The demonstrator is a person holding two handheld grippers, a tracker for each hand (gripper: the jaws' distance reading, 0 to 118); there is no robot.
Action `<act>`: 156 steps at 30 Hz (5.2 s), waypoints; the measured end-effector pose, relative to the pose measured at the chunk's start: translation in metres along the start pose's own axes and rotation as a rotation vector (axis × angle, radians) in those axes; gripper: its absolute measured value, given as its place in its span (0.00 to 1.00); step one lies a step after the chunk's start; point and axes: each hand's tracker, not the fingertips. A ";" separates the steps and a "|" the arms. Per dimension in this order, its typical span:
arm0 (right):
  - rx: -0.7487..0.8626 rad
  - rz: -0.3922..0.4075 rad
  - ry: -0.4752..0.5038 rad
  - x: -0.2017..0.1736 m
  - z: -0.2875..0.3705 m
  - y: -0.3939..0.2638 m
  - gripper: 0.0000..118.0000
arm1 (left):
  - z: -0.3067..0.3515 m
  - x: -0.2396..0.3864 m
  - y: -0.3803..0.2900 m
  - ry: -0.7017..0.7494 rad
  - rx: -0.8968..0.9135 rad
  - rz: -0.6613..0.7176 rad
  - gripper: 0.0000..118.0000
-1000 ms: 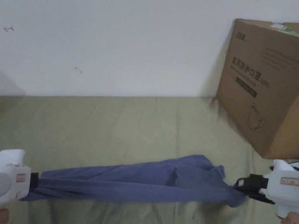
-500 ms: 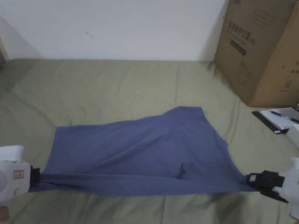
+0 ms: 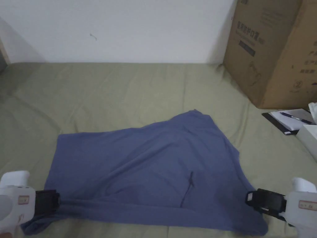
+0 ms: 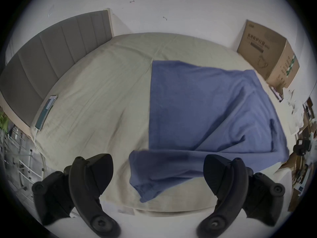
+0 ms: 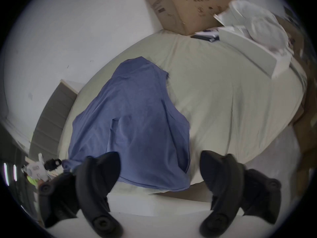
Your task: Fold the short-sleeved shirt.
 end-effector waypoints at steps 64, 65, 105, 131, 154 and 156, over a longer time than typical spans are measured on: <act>-0.262 0.366 -0.094 -0.086 -0.331 0.301 0.70 | -0.192 0.033 0.230 0.067 -0.020 -0.098 0.02; -0.281 0.439 -0.112 -0.092 -0.335 0.300 0.70 | -0.194 0.034 0.230 0.062 -0.020 -0.091 0.02; 0.353 0.340 0.131 -0.177 0.029 0.397 0.00 | 0.102 0.068 0.335 -0.054 0.474 -0.018 0.02; 0.541 0.277 0.056 -0.265 0.053 0.591 0.00 | 0.147 0.094 0.585 -0.028 0.706 -0.058 0.02; 0.209 0.238 0.030 -0.206 -0.149 0.491 0.00 | -0.116 0.060 0.461 -0.019 0.294 0.021 0.02; 0.146 0.199 0.026 -0.185 -0.181 0.468 0.00 | -0.144 0.057 0.439 -0.007 0.236 0.042 0.02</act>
